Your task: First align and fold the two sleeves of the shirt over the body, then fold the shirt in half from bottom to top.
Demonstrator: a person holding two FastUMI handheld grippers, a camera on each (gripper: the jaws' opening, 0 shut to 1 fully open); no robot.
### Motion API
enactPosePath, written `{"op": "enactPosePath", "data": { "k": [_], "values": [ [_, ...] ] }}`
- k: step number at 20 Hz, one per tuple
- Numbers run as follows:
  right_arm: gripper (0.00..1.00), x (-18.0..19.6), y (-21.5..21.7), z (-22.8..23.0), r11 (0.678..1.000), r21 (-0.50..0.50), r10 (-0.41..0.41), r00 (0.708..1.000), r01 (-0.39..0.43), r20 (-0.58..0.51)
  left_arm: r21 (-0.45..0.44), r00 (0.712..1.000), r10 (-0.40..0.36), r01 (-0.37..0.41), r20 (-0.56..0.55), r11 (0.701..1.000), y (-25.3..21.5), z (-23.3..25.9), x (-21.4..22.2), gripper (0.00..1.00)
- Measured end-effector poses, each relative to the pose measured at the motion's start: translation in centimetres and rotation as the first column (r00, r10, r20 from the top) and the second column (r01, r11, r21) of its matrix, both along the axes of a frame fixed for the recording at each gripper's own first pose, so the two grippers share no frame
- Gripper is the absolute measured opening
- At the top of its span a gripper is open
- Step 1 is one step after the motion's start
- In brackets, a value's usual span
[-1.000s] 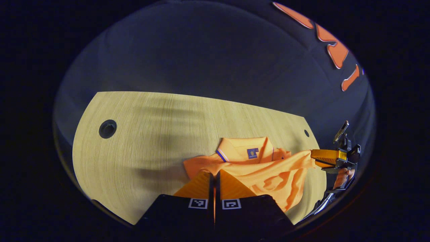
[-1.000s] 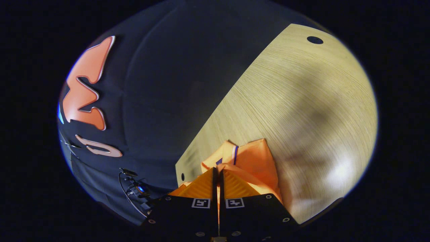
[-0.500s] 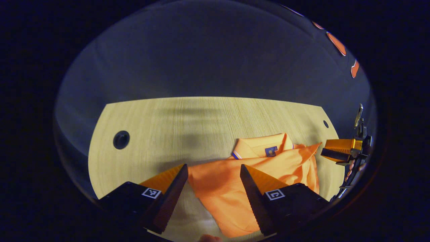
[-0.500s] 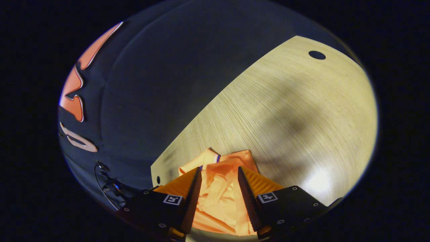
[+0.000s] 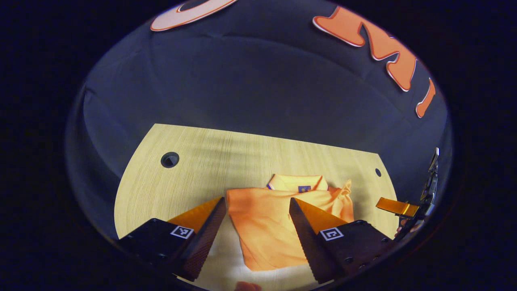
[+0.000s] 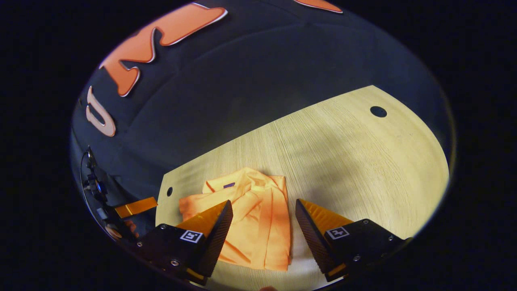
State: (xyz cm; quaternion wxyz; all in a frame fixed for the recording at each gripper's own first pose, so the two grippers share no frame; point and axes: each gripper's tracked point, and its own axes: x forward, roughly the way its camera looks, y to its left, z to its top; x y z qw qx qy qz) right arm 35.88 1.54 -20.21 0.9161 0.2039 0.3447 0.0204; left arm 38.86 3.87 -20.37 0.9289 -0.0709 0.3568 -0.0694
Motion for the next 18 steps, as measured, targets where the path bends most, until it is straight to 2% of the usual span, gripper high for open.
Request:
{"op": "enactPosePath", "data": {
  "k": [5,9,18],
  "values": [
    [0.97,-3.2,1.6,3.1,0.992,-0.106,0.074,0.991,-0.063,0.109,0.034,0.995,-0.009,0.006,0.095,0.999,-2.8,4.0,-5.3,0.98],
    [0.97,-6.1,2.5,6.4,0.982,-0.171,0.117,0.972,-0.083,0.202,0.026,0.981,0.026,-0.032,0.193,0.999,-2.7,7.3,-9.6,0.98],
    [0.97,-11.1,3.8,12.6,0.952,-0.302,0.178,0.897,-0.052,0.405,-0.040,0.901,0.107,-0.099,0.420,0.994,-2.3,13.0,-17.1,0.98]
  ]
}}
